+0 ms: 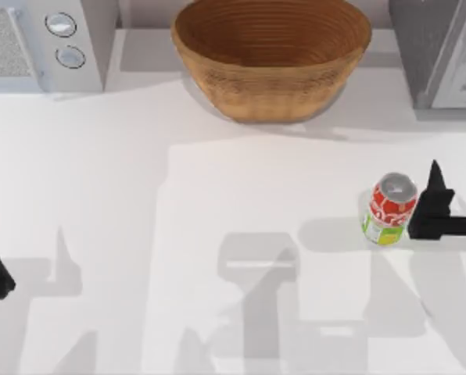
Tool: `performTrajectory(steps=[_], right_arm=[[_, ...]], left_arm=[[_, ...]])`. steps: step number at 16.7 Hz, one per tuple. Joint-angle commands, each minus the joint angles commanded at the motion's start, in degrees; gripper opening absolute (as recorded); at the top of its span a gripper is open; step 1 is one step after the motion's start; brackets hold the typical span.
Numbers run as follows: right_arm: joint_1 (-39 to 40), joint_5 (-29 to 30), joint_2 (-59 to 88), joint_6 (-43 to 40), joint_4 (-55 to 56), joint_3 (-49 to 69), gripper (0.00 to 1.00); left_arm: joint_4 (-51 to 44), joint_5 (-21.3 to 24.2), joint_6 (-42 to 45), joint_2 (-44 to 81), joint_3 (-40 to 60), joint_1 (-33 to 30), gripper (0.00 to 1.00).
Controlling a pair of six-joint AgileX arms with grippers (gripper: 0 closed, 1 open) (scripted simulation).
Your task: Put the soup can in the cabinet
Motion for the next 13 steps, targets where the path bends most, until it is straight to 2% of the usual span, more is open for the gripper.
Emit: performTrajectory(steps=[7, 13], right_arm=[[11.7, 11.4, 32.4, 2.8, 24.2, 3.5, 1.0], [16.3, 15.9, 45.2, 3.8, 33.7, 4.9, 1.0]], left_arm=[[0.0, 0.0, 0.0, 0.0, 0.0, 0.0, 1.0], [0.0, 0.0, 0.0, 0.0, 0.0, 0.0, 1.0]])
